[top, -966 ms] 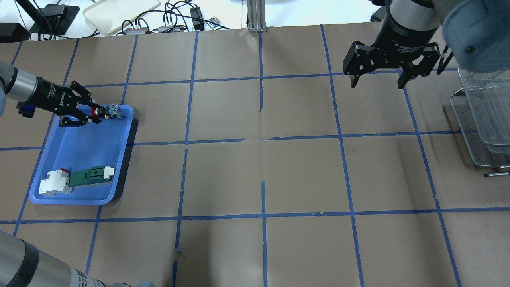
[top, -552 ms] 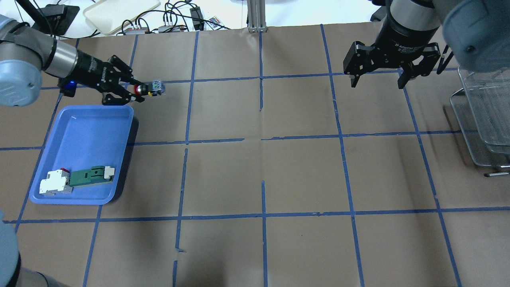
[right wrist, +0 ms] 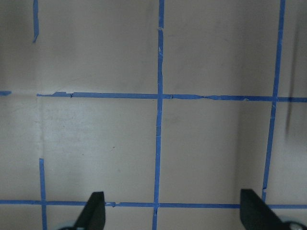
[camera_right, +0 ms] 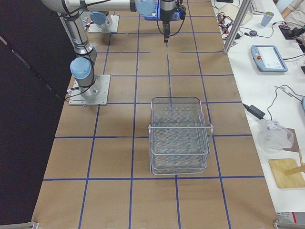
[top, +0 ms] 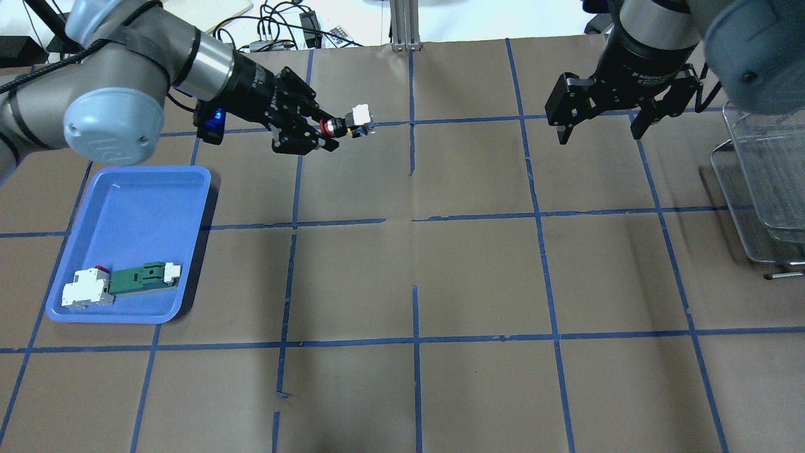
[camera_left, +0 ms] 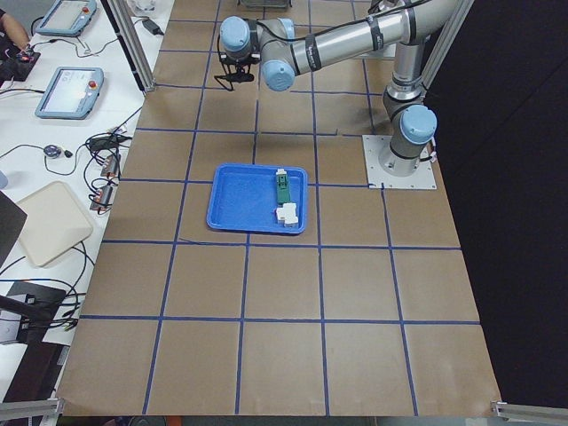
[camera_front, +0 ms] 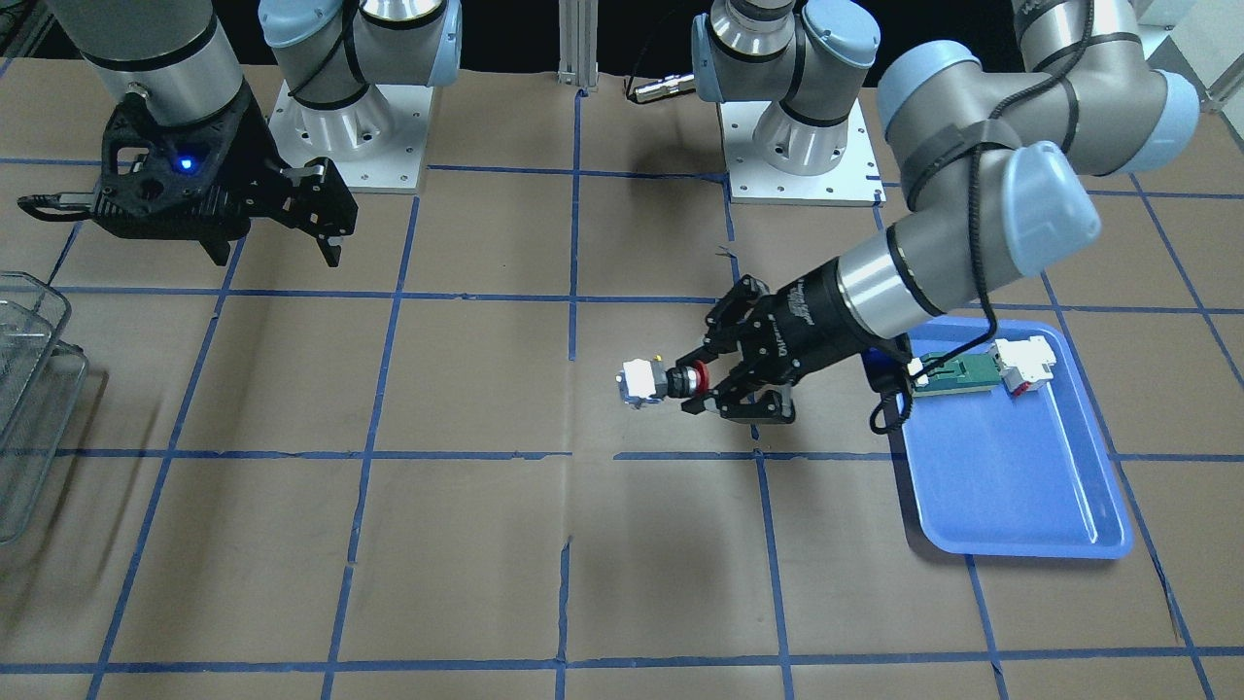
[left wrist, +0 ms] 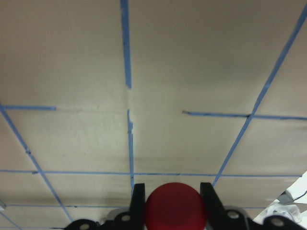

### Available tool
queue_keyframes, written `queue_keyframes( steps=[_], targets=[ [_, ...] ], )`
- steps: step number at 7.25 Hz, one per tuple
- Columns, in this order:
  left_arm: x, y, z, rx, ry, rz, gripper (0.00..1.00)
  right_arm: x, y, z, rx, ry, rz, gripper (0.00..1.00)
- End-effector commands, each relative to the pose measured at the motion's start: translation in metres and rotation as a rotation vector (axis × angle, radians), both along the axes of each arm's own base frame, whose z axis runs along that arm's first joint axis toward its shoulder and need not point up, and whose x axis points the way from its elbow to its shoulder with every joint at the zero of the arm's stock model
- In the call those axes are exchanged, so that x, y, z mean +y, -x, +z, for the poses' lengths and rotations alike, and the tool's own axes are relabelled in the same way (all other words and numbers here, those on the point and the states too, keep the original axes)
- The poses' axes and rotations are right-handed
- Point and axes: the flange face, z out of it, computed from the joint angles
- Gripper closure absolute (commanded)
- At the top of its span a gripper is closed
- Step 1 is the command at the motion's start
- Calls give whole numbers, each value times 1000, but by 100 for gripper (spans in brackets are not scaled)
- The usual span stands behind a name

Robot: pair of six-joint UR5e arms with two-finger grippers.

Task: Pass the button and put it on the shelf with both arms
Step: 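Lift the red push button and carry it toward the right gripper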

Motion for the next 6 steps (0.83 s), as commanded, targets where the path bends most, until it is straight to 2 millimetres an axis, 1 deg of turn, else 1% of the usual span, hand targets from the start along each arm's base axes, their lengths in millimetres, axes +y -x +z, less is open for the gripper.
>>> queue_keyframes(
  steps=[1,2,3,4,5,6],
  targets=[
    [20,77,13,18,4,36,100,-2,-1,2,-15,16,186,0],
    [27,94,10,16,-8,30,100,-7,-1,2,-12,18,234,0],
    [39,109,12,12,-11,11,100,-6,0,3,-17,14,326,0],
    [49,129,15,15,-20,12,100,-1,-15,12,-152,53,404,0],
    [57,146,19,23,-6,16,100,6,-22,16,-203,78,481,0],
    [56,154,14,27,-13,27,100,5,-22,14,-196,91,637,0]
  ],
)
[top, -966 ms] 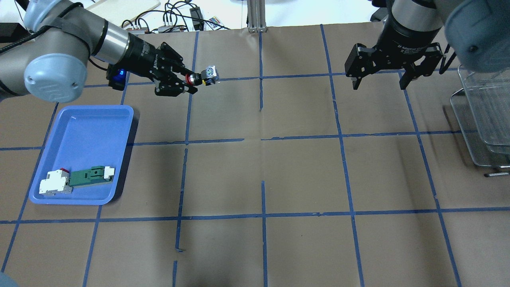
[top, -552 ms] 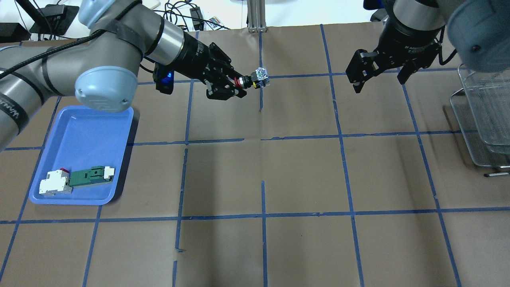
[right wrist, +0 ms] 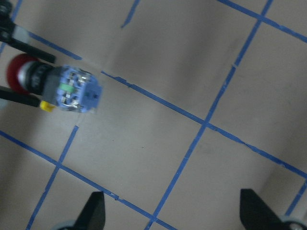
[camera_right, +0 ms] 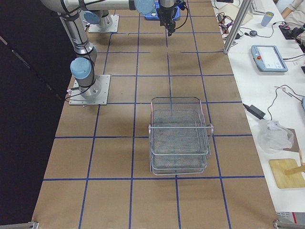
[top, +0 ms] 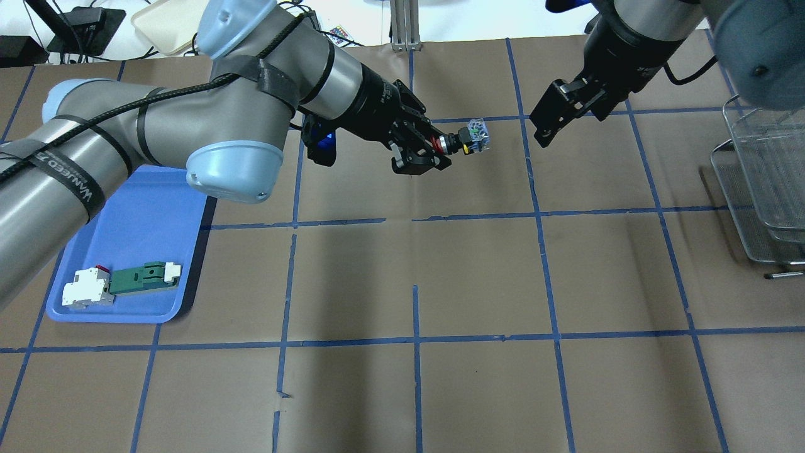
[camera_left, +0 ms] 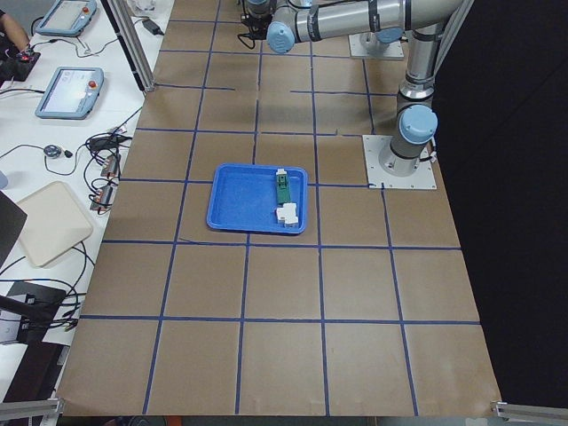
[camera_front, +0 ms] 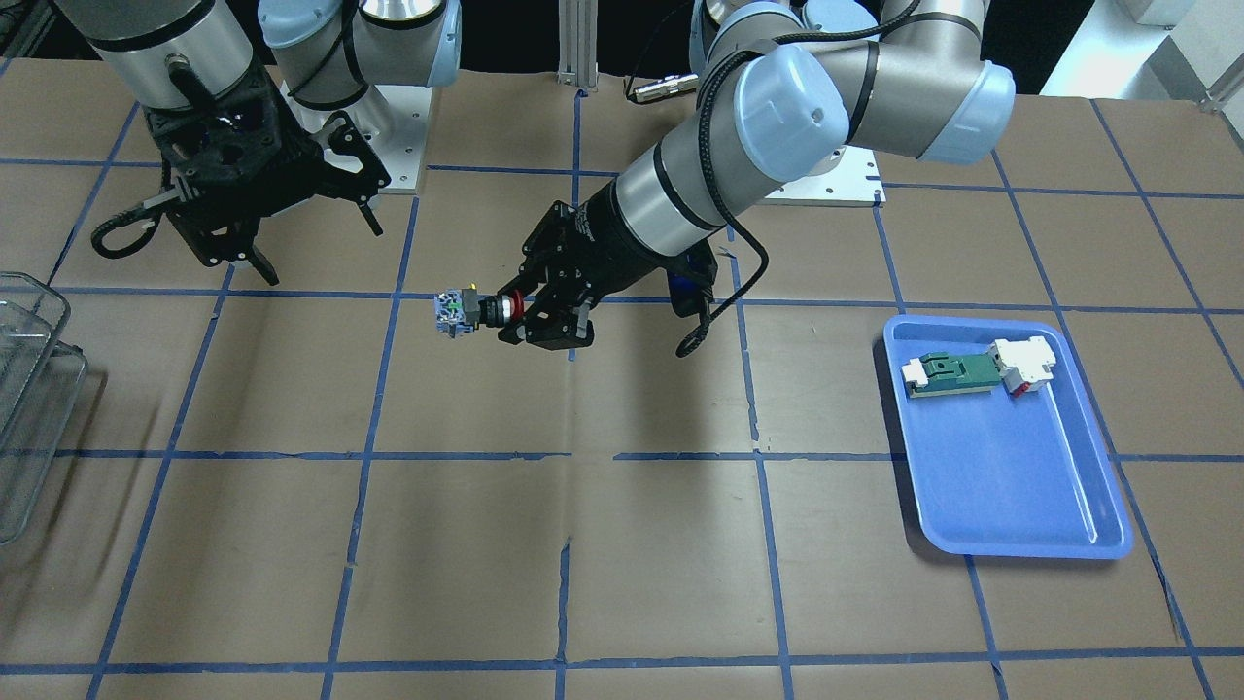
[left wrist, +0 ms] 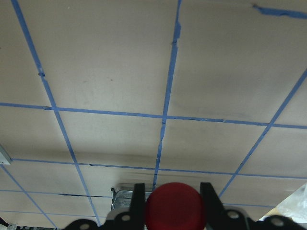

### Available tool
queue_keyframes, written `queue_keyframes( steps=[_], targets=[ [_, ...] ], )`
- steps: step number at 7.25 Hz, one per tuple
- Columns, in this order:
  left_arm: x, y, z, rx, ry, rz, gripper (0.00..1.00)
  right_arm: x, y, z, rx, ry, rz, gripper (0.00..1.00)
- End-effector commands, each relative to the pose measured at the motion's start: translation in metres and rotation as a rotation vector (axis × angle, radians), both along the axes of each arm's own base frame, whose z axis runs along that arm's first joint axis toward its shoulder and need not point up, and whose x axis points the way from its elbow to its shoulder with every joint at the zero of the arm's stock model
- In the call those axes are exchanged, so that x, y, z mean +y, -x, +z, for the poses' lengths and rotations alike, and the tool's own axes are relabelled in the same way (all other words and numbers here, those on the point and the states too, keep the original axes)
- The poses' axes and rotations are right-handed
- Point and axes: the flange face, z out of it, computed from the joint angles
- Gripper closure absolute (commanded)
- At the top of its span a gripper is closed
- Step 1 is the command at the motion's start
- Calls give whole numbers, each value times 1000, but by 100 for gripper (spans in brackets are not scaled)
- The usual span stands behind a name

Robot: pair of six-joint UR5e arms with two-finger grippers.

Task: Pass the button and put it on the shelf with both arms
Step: 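Lift the red push button and carry it toward the right gripper, then lower the right gripper onto the button's red cap while the left gripper holds it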

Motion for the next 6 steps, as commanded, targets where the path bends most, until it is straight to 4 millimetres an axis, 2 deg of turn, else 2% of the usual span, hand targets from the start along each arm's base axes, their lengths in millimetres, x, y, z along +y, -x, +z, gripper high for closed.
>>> queue_keyframes(
  steps=[1,4,6],
  targets=[
    [8,16,4,11,10,7,100,3,-4,0,-17,54,317,0],
    [16,22,13,15,14,6,100,-3,-4,-4,5,153,784,0],
    [19,25,15,19,5,14,100,-12,-11,-10,-21,148,839,1]
  ],
)
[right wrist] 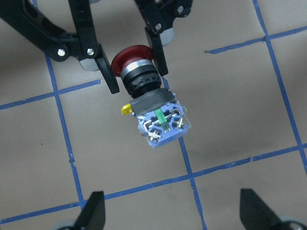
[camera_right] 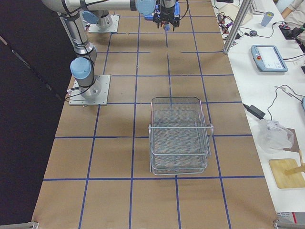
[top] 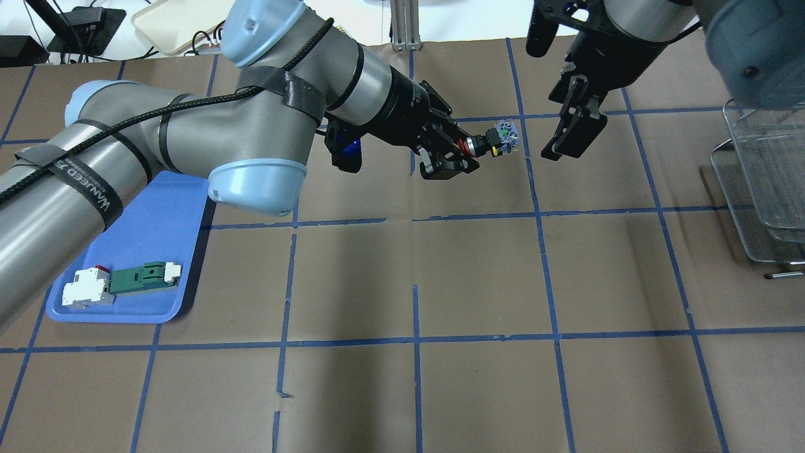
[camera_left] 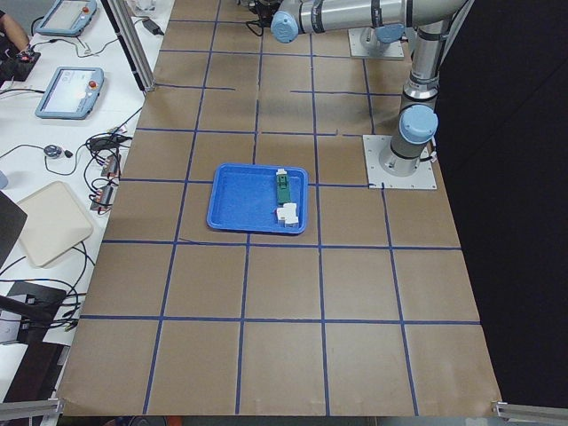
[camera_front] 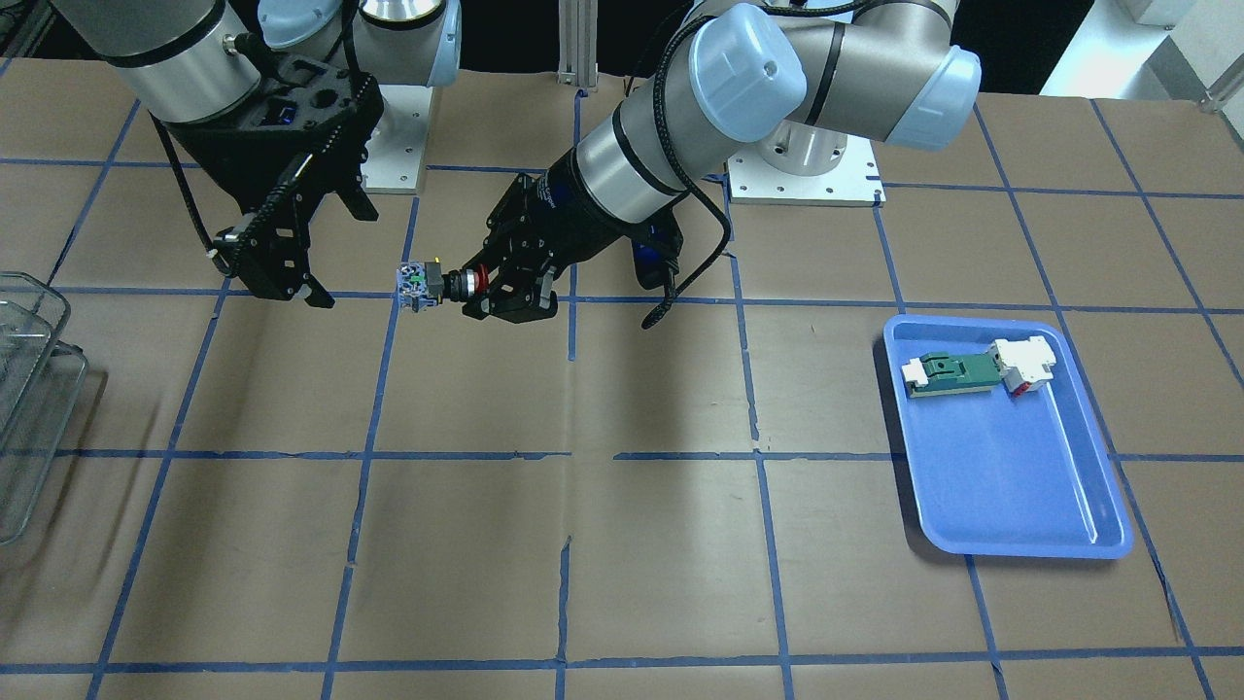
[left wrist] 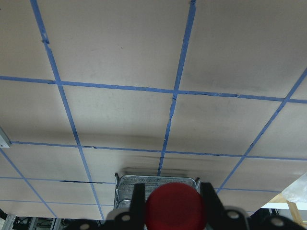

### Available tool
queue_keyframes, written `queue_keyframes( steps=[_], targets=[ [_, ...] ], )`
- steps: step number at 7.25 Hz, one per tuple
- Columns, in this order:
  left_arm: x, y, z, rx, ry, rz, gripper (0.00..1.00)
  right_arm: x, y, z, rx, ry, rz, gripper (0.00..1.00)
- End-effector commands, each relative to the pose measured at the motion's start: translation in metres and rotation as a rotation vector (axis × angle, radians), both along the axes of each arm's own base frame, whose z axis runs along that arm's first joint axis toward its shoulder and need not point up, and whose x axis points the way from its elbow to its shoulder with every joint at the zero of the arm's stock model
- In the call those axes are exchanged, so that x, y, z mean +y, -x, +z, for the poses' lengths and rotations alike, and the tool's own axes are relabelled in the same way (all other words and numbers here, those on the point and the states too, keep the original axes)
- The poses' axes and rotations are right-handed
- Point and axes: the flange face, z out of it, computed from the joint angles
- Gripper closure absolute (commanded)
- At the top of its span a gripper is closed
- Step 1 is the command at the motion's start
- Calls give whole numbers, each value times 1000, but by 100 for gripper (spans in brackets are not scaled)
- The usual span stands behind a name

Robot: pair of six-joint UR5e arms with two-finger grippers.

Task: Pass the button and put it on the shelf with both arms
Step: 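Lower the right gripper onto the button's red cap while the left gripper holds it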

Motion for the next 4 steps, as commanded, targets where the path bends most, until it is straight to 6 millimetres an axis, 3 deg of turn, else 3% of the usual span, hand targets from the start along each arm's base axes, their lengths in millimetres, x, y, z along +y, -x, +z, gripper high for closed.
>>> queue_keyframes(
  steps=[1,4],
  targets=[
    [1,2,0,2,-12,9,100,-6,-4,-2,-47,11,98,1],
    [8,12,1,2,-16,-1,100,-11,-14,-10,-137,3,116,1]
  ],
)
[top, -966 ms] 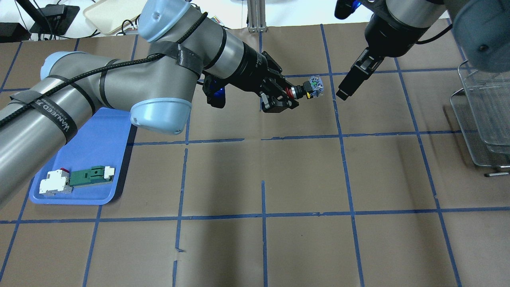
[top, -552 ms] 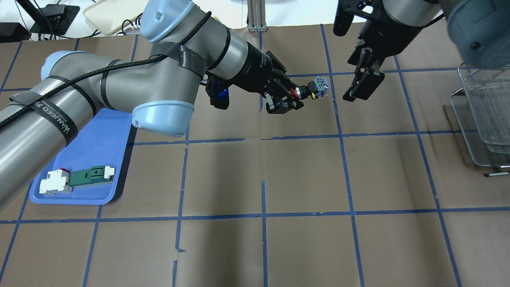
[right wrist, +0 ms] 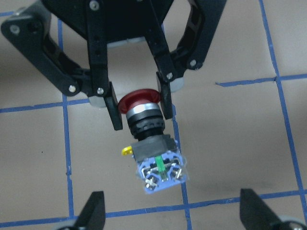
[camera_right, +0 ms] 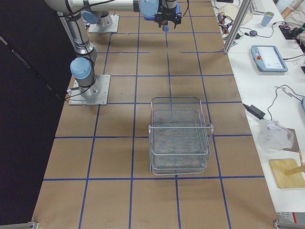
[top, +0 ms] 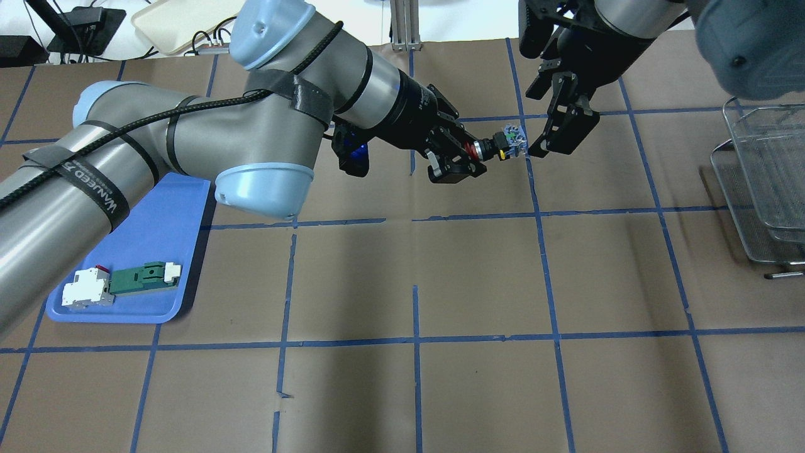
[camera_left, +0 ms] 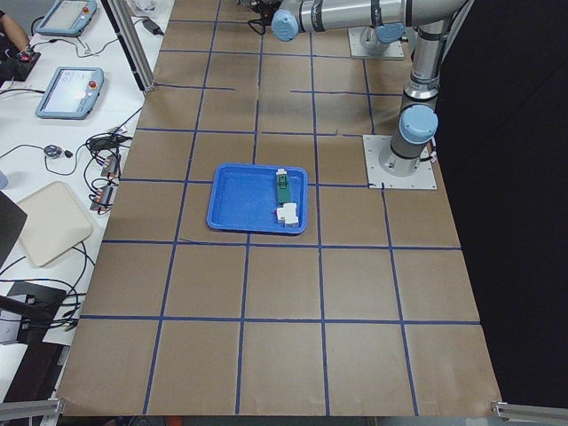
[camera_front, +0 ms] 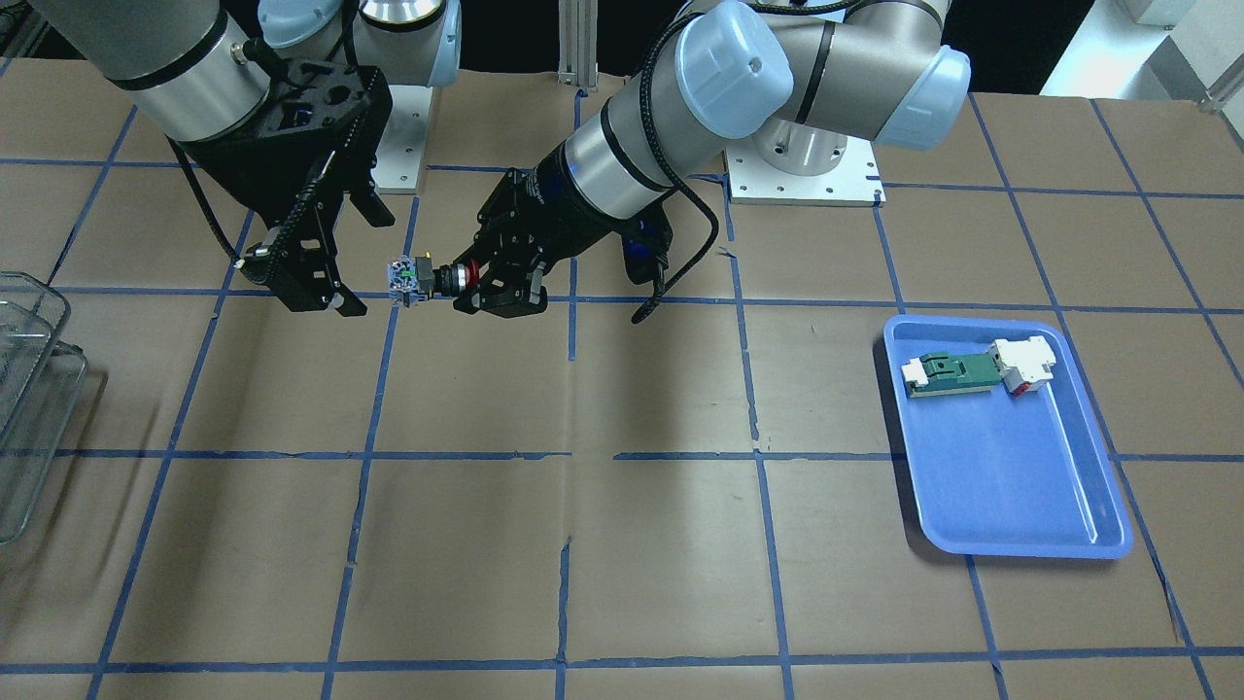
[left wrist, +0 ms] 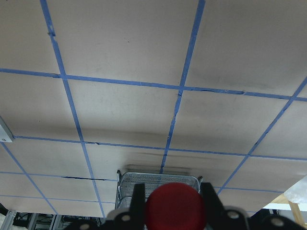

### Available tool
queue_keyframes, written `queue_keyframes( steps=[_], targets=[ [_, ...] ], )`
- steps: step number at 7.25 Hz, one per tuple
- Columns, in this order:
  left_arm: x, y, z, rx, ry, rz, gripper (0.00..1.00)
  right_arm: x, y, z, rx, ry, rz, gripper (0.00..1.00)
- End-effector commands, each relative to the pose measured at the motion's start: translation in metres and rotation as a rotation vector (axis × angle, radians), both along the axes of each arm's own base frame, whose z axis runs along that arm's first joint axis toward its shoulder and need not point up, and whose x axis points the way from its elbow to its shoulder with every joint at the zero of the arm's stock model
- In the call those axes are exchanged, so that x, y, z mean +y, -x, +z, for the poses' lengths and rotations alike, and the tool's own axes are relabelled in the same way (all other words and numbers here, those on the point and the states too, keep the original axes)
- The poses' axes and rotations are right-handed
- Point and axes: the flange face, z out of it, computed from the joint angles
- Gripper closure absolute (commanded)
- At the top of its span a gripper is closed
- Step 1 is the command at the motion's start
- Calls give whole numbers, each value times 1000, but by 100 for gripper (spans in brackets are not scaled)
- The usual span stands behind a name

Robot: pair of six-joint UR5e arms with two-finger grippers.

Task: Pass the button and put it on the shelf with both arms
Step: 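Lower the right gripper onto the button's red cap while the left gripper holds it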

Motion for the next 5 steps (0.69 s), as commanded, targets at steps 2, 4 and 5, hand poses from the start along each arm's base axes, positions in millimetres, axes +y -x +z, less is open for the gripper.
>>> queue_keyframes(
  steps=[2,4,5],
  targets=[
    [6,5,4,3,6,-9,100,-7,-7,-20,-27,-36,14,0],
    [8,5,8,6,10,-8,100,-4,-9,-23,-23,-53,17,1],
    [8,5,11,8,11,-3,100,-4,-9,-24,-23,-59,18,1]
  ],
)
